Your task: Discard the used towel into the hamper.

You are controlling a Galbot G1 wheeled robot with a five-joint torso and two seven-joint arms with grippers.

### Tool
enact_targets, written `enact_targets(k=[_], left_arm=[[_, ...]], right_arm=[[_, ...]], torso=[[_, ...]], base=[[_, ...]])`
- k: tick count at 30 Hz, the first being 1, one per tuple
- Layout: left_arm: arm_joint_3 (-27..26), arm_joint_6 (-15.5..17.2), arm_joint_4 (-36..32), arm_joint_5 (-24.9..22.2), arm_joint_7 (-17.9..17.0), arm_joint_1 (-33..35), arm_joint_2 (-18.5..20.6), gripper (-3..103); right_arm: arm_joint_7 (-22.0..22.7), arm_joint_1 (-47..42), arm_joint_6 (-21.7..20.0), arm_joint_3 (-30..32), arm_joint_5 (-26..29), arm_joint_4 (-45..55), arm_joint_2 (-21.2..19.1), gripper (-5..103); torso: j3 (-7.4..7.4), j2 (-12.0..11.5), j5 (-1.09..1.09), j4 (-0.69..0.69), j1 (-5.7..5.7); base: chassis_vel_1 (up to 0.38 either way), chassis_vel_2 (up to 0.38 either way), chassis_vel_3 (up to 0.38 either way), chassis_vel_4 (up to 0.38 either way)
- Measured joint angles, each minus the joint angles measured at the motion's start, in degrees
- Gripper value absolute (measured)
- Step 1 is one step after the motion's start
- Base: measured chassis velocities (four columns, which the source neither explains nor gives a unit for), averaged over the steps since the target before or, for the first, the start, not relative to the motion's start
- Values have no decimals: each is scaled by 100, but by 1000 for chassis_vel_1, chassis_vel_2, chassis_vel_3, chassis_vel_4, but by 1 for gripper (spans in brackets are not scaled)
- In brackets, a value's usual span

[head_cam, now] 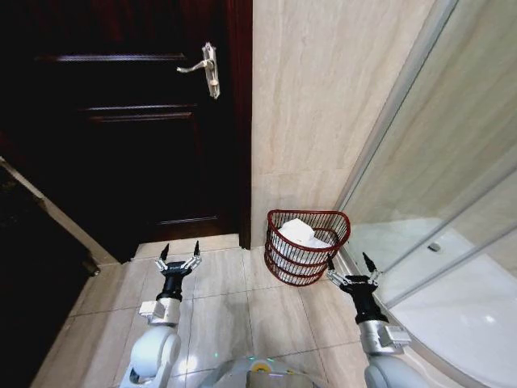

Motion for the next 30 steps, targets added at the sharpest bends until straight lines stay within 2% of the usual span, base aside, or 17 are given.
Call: enact_targets(k=[10,20,30], left_arm=[[-97,112,-207,-106,16,101,135,100],[-94,10,-89,-55,115,61,189,100],[-82,-110,72,-48,105,60,265,100]], right_arm=[[-41,105,44,-180,-21,-233,75,100],[-17,-9,297,-192,-25,-435,127,100],[16,-87,356,-117,-35,-400,115,100]], torso=[[0,0,0,0,0],[0,-1,-1,-1,0],[0,0,-1,0,0]], base=[[0,0,0,0],[0,0,0,0],[14,-12,-13,21]])
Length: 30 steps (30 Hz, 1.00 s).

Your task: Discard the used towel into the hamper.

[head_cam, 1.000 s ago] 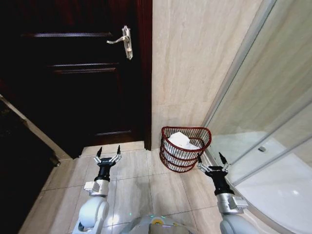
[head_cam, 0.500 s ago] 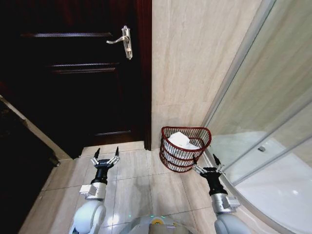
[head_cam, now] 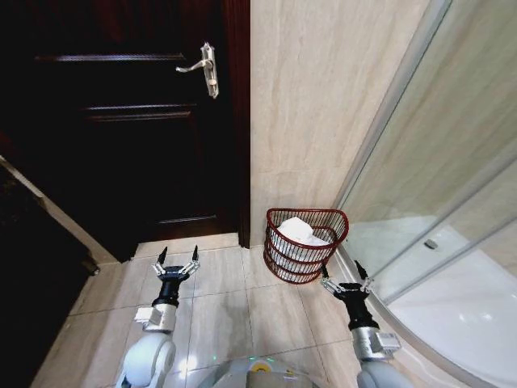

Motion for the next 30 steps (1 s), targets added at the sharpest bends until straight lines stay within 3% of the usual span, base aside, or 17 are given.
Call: enact_targets(k=[30], left_arm=[[-34,-10,38,-71,90,-135,5,100]], right_arm=[[14,-113,127,9,-4,-60,3,100]], torso=[[0,0,0,0,0]], base=[[52,-51,-53,50]])
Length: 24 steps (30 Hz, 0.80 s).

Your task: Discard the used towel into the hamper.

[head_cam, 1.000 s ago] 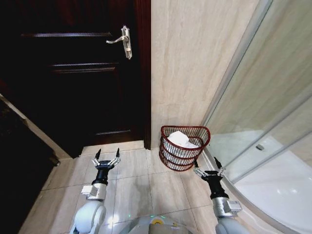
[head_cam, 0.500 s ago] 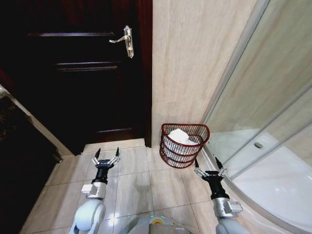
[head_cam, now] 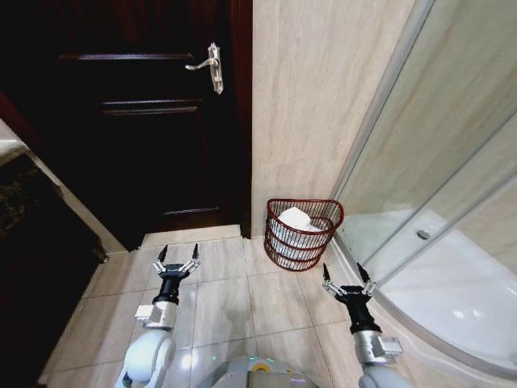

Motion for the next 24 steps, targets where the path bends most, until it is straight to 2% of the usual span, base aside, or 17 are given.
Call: enact_targets(k=[24], left_arm=[[-2,-190,-28,-8,69,75,-26,100]], right_arm=[[28,-139,140,2,3,28,-12,100]], torso=[[0,0,0,0,0]], base=[[75,-80,-84,78]])
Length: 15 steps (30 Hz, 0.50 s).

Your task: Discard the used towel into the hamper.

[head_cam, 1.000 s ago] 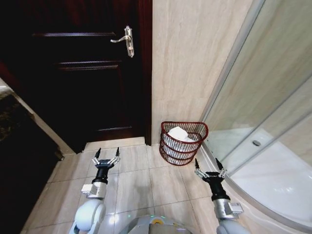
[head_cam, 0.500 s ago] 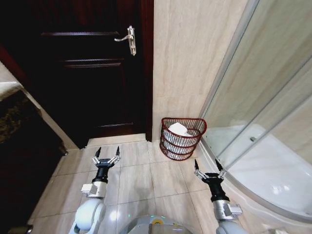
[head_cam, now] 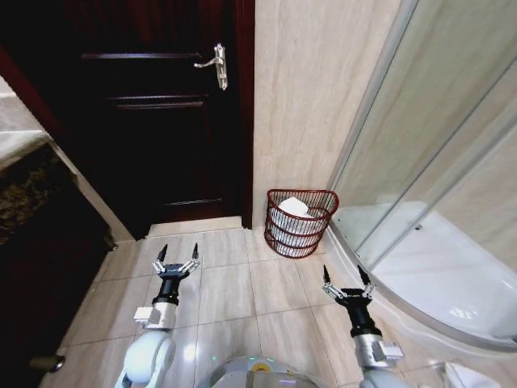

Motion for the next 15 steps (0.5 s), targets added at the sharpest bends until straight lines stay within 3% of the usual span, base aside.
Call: enact_targets(k=[15], left_arm=[[-3,-48,-71,20,4,60,-19,100]], right_arm=[[26,-88,107,-13,13,-2,-32,100]], torso=[[0,0,0,0,0]], base=[[80,-76,-81,78]])
